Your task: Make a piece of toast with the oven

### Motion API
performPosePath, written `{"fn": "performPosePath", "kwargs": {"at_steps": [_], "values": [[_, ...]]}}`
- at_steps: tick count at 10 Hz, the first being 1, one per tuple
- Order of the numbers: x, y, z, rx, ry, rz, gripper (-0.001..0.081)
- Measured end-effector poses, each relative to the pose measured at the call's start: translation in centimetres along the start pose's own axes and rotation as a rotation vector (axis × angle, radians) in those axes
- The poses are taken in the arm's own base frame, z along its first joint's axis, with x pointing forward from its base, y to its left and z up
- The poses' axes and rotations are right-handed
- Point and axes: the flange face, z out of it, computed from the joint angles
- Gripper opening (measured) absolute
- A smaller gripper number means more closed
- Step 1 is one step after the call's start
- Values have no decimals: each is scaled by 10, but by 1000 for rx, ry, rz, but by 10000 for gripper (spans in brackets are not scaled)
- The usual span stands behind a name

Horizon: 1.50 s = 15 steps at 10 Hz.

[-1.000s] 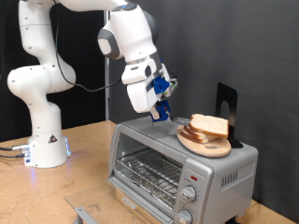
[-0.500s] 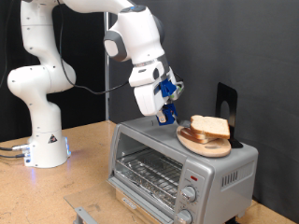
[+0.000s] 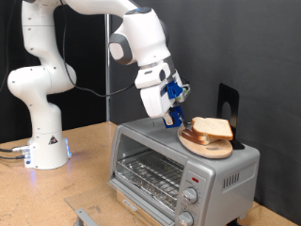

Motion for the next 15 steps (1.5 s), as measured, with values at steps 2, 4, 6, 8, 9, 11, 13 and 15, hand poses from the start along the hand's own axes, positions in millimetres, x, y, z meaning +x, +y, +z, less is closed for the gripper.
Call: {"fn": "performPosePath", "kwargs": {"at_steps": [2, 4, 6, 8, 9, 11, 13, 15], "values": [[1, -2, -4, 32, 42, -5, 433], [-2, 0, -12, 60, 54, -18, 433], [-8, 4, -23, 79, 66, -16, 433], [-15, 10, -37, 104, 81, -19, 433], [-20, 14, -43, 106, 82, -24, 433], [-34, 25, -54, 104, 66, -33, 433], [-49, 35, -64, 107, 60, -27, 433], [-47, 38, -62, 111, 79, -24, 433]]}}
